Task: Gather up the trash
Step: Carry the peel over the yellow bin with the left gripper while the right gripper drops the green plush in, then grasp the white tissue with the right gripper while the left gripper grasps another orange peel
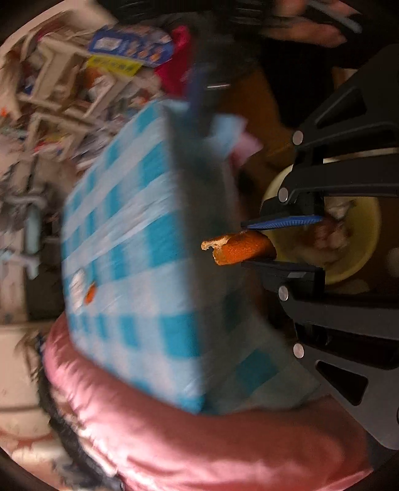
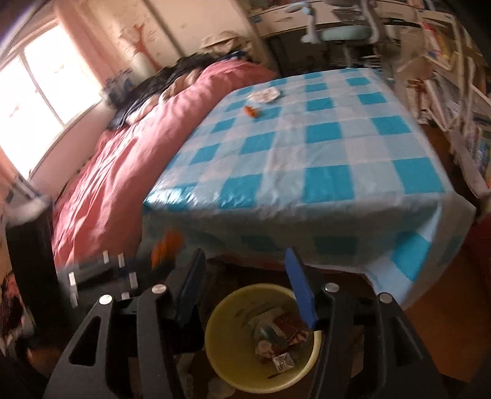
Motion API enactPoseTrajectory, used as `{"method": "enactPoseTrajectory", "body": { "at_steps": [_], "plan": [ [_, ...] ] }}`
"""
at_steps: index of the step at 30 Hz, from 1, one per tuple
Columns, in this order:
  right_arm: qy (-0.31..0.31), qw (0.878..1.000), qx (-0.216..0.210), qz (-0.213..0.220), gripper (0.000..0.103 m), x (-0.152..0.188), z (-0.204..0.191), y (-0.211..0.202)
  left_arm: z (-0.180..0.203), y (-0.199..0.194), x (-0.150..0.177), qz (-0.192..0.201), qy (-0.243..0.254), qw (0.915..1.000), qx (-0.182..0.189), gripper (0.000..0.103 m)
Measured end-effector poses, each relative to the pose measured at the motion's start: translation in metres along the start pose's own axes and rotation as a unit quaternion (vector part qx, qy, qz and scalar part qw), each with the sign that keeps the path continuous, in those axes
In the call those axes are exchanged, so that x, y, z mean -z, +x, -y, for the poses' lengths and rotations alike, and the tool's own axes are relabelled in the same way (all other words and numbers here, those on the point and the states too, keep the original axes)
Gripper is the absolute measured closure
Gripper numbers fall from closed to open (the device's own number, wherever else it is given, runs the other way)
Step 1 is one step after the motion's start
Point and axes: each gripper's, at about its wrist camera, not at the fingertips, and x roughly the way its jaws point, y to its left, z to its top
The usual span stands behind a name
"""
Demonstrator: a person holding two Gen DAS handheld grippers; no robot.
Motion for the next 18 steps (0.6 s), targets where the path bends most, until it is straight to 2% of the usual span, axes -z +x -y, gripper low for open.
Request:
{"method": "enactPoseTrajectory", "body": {
  "at_steps": [2,3,5,9,12,16,18],
  "plan": [
    [0.017,1.000,0.006,0.016,0.048,-0.001,0.006,-0.005,0.010,0.007,0.009,-0.026,0.020,0.9994,0.008,0.076],
    [0.025,0.999,0.008,0.024,0.048,-0.002,0.009,-0.007,0.013,0.008,0.012,-0.028,0.027,0.9992,0.005,0.069],
    [0.035,0.999,0.009,0.034,0.048,-0.004,0.012,-0.010,0.016,0.005,0.013,-0.022,0.035,0.9991,-0.004,0.060],
    [0.043,0.998,0.011,0.048,0.042,-0.009,0.014,-0.013,0.005,-0.003,0.005,-0.001,0.011,0.9999,-0.005,0.055],
    [0.033,0.998,0.010,0.054,0.039,-0.025,0.011,-0.012,-0.015,-0.011,-0.014,0.027,-0.024,0.9992,-0.016,0.050],
    [-0.018,0.998,0.015,0.064,0.030,-0.069,-0.003,0.001,-0.049,-0.010,-0.056,0.056,-0.071,0.9952,-0.038,0.048],
    [-0.049,0.996,0.021,0.067,0.027,-0.100,-0.010,0.021,-0.064,-0.003,-0.083,0.068,-0.093,0.9925,-0.043,0.048]
  ]
}}
